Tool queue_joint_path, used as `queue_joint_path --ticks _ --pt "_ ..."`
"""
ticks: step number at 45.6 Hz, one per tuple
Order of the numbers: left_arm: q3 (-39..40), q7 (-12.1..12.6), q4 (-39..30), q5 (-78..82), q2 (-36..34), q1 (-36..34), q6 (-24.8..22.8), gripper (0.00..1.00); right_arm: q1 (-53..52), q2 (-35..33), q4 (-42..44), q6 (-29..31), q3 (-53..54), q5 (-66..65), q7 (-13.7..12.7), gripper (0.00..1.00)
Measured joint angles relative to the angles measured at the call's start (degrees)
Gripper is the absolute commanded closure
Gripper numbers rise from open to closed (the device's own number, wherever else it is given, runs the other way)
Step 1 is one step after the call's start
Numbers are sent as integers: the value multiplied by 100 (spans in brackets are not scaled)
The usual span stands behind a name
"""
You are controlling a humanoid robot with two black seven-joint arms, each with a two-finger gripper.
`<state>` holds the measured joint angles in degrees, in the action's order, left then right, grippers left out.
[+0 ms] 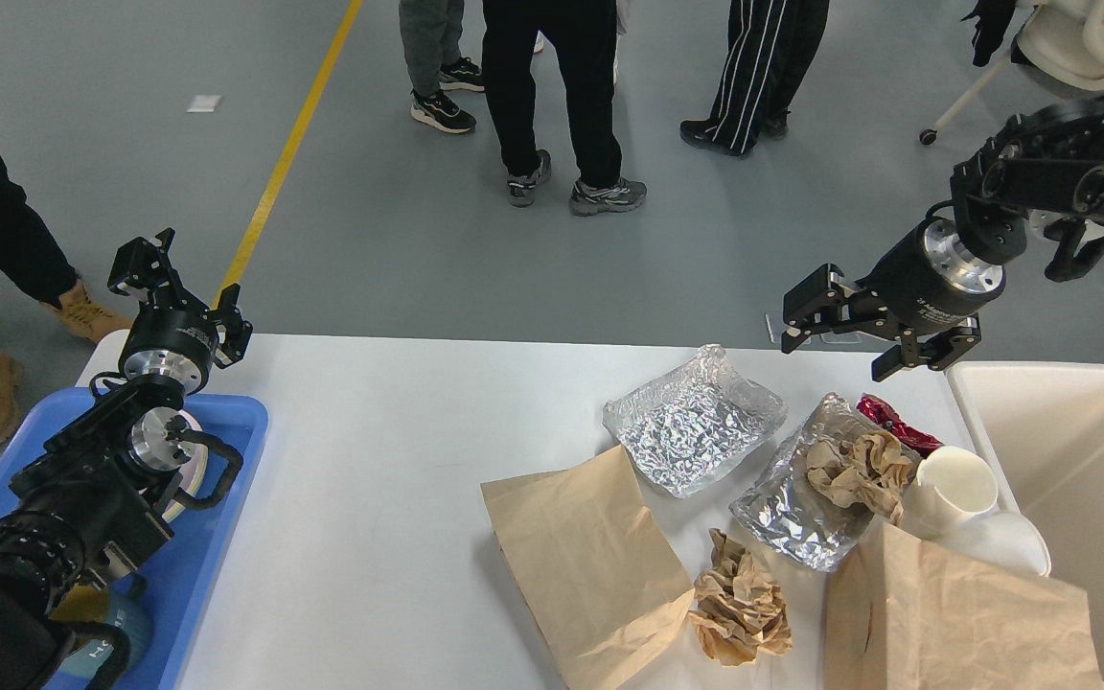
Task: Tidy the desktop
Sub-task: 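Raise the right gripper and move it over the brown paper bag, then lower the right gripper and grasp the crumpled brown paper bag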
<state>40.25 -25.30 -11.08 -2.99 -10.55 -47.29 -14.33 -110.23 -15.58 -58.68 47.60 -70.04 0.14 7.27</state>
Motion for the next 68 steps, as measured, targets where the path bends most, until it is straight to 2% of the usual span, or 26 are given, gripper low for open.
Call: queue_joint_path --ticks 6,11,15,25,37,52,54,55,57,60,62,63,68 --pt "0 0 0 0 0 0 0 4 -620 341 -468 128 44 109 9 0" --pt "0 2 0 0 0 0 0 4 -712 619 -564 14 148 149 4 3" --pt "0 3 0 0 0 0 0 4 -457 800 -574 -305 213 142 -39 8" --pt "0 3 0 0 0 0 0 4 296 1395 -577 -1310 225 37 -84 8" --pt "0 1 0 0 0 0 0 4 1184 1938 -511 -1955 699 -80 -77 8" --pt "0 -1 0 0 0 0 0 4 2264 2451 211 -2645 898 -606 -83 8" --pt "0 -1 0 0 0 0 0 4 2308 2460 230 -2768 902 -712 -83 15" --pt "0 -1 0 0 0 0 0 4 2314 2461 232 -2793 902 -723 -82 22" --pt "0 -1 0 0 0 0 0 4 2336 2466 235 -2883 902 -741 -81 41" --pt "0 -1 0 0 0 0 0 4 2379 2481 235 -3043 898 -768 -78 76" --pt "0 -1 0 0 0 0 0 4 2388 2484 232 -3098 892 -832 -78 95" --pt "0 -1 0 0 0 0 0 4 2389 2484 226 -3108 891 -881 -78 100" --pt "0 -1 0 0 0 0 0 4 2400 2476 189 -3111 887 -1157 -82 100"
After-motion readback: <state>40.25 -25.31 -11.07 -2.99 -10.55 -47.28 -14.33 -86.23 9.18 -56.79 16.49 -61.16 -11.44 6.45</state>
